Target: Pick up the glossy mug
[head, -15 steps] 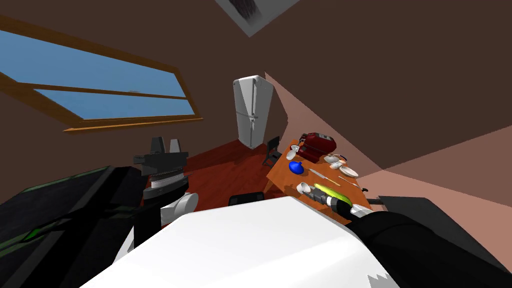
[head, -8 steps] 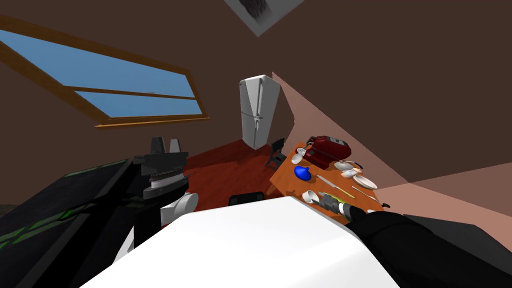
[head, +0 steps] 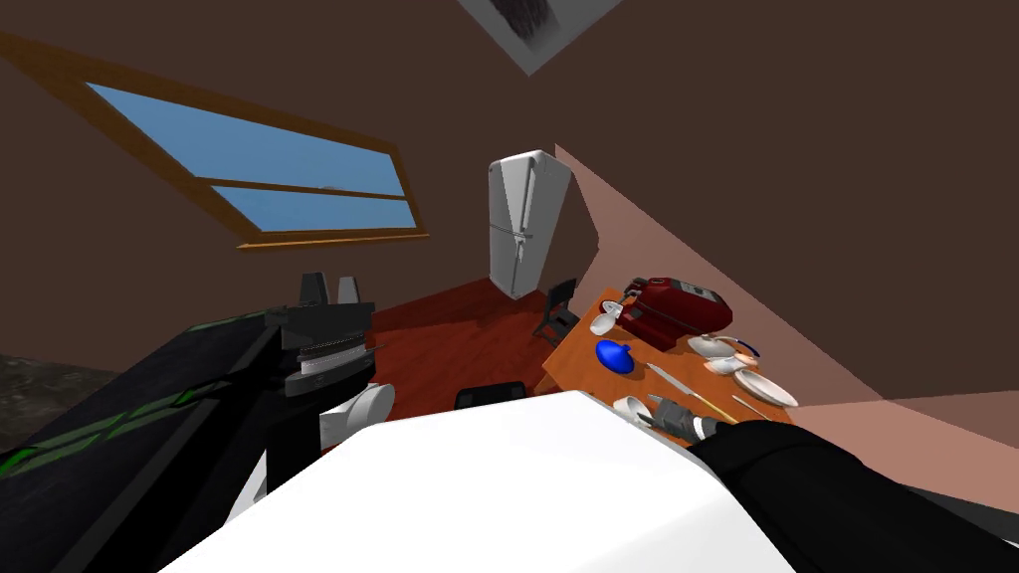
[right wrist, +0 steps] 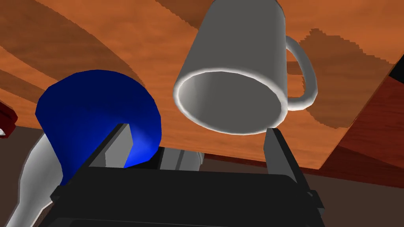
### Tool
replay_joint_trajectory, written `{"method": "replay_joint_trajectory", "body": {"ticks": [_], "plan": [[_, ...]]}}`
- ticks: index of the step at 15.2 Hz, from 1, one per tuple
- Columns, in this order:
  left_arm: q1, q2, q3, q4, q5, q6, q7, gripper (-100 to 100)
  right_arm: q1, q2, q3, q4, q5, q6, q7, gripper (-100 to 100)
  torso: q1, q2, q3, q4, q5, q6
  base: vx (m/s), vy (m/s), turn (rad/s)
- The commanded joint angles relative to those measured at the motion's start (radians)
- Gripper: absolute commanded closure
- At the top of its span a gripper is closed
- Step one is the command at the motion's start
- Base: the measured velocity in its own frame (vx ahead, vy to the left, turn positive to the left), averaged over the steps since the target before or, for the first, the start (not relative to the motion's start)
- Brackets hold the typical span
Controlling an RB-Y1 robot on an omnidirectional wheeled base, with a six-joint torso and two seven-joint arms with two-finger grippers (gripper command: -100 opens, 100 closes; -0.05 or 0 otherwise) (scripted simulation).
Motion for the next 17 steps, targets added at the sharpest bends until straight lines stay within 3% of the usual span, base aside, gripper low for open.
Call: {"method": "replay_joint_trajectory", "body": {"ticks": [1,3,4,6,9,12,14,16,17], "plan": [[0.0,0.0,0.0,0.0,0.0,0.0,0.0,0,0.006,-0.01,0.014,0.05,0.033,-0.02,0.02,-100,0.0,0.0,0.0,0.0,0.0,0.0,0.071,-0.017,0.24],[0.0,0.0,0.0,0.0,0.0,0.0,0.0,0,0.007,-0.006,0.046,0.14,0.083,-0.04,0.043,-100,-0.001,-0.003,-0.001,-0.001,0.0,-0.001,0.123,-0.025,0.338],[0.0,0.0,0.0,0.0,0.0,0.0,0.0,0,0.007,-0.006,0.046,0.14,0.083,-0.04,0.043,-100,-0.002,-0.004,-0.002,-0.001,0.0,-0.001,0.116,-0.037,0.206],[0.0,0.0,0.0,0.0,0.0,0.0,0.0,0,0.007,0.01,0.081,0.203,0.129,-0.057,0.063,-100,-0.002,-0.004,-0.002,-0.001,-0.001,0.0,0.114,-0.028,0.216],[0.0,0.0,0.0,0.0,0.0,0.0,0.0,0,0.007,0.01,0.081,0.203,0.129,-0.057,0.063,-100,-0.001,-0.003,-0.002,-0.001,-0.001,0.0,0.073,-0.022,0.054],[0.0,0.0,0.0,0.0,0.0,0.0,0.0,0,0.006,0.046,0.128,0.272,0.186,-0.076,0.086,-100,0.0,0.0,0.0,0.0,0.0,0.0,0.062,-0.024,0.178],[0.0,0.0,0.0,0.0,0.0,0.0,0.0,0,0.006,0.046,0.128,0.251,0.186,-0.076,0.086,-100,-0.002,-0.002,-0.001,0.0,-0.001,0.0,0.082,-0.053,0.09],[0.0,0.0,0.0,0.0,0.0,0.0,0.0,0,0.006,0.046,0.128,0.272,0.186,-0.076,0.086,-100,-0.001,0.0,0.0,0.0,-0.001,0.001,0.027,-0.011,-0.019],[0.0,0.0,0.0,0.0,0.0,0.0,0.0,0,0.005,0.068,0.152,0.301,0.212,-0.084,0.096,-100,0.0,0.001,0.001,0.0,0.0,0.001,0.039,-0.012,0.145]]}}
